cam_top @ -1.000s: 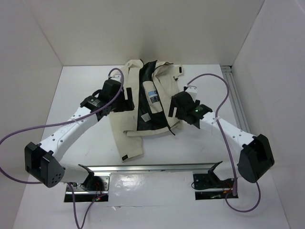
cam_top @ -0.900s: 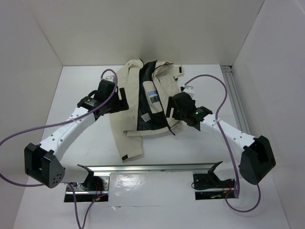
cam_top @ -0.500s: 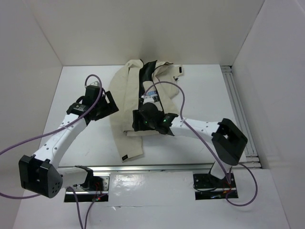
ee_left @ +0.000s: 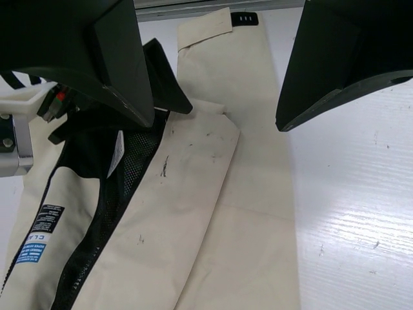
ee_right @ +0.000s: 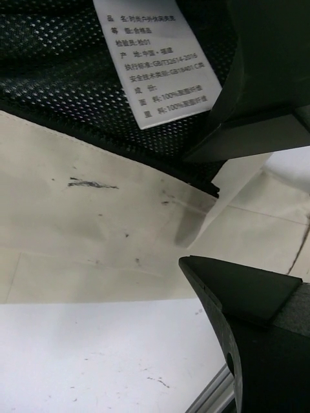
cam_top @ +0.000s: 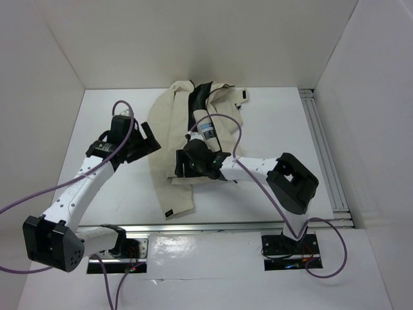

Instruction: Zip up the jacket

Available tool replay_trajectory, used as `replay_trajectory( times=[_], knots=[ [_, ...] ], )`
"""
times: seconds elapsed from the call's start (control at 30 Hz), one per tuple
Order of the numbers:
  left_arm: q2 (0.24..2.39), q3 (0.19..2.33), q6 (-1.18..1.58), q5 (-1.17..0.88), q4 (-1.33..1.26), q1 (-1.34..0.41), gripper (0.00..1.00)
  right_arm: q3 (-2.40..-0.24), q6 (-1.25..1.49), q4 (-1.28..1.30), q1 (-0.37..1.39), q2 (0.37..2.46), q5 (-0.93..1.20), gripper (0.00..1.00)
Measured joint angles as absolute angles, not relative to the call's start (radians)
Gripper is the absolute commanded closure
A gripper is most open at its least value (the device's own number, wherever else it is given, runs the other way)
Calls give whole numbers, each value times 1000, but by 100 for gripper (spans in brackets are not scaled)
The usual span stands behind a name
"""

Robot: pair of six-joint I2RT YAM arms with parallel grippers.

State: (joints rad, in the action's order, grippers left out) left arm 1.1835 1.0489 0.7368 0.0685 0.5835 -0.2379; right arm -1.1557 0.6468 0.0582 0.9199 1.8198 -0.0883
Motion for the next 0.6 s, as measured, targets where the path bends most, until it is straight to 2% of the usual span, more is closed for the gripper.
replay_trajectory(
  times=[0.3,0.37,0.43,0.6],
  knots=[
    [1184,1030,736,52,574,-238,11,-1166,663,23,906,1856,-31,37],
    [1184,1019,736,47,572,-238,11,-1163,669,-3,905,1856,-18,44],
    [1184,1007,736,42,569,-238,11,-1139,676,-53,902,1849,-3,58],
    [1169,960,735,5,550,-238,11,-1063,703,-112,872,1814,25,73]
  ],
)
